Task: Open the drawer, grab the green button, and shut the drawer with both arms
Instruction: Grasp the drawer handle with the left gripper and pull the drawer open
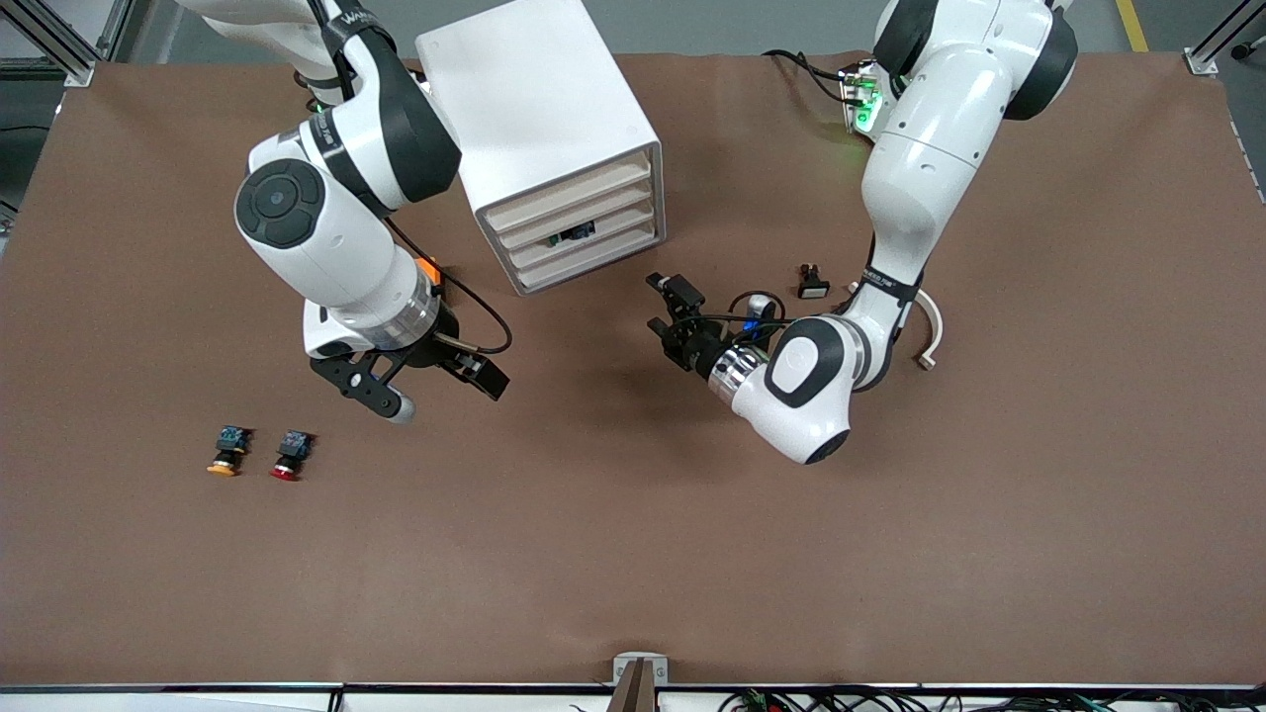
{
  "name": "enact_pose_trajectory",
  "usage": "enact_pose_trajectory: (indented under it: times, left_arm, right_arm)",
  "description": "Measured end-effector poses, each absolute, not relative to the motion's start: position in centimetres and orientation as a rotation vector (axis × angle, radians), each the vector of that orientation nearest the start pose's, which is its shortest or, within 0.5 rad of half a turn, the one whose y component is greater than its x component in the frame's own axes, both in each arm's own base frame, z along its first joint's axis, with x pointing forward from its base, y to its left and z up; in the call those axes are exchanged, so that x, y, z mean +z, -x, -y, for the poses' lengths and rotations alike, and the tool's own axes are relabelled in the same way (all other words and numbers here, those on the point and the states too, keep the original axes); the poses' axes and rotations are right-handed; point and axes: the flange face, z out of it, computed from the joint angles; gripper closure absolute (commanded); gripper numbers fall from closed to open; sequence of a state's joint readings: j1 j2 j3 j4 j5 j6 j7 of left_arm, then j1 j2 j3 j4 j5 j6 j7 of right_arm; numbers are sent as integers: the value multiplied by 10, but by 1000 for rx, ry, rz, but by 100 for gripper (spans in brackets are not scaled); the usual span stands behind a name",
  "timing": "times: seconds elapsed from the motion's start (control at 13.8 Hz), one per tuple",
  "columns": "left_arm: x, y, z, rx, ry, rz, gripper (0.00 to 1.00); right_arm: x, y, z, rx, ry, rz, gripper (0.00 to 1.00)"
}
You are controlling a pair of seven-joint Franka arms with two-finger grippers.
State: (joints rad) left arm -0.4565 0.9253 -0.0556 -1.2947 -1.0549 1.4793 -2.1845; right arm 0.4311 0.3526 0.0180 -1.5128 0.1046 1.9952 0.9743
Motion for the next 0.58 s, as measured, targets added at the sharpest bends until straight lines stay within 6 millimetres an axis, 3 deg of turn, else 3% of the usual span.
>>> enact_pose_trajectory:
  times: [0.07,0.36,0.58]
  left_arm:
    - [201,-550,422,-2025,-1545,-2451,10]
    - [179,-527,446,-2083,-1565,-2459,32]
    - [156,-513,454,-2109,-1576,-2485,36]
  right_arm:
    - [473,-610,-297,-44,2861,-833,0]
    - [470,-612,-295,-39,2863,-841,0]
    - [470,-612,-295,-39,2863,-841,0]
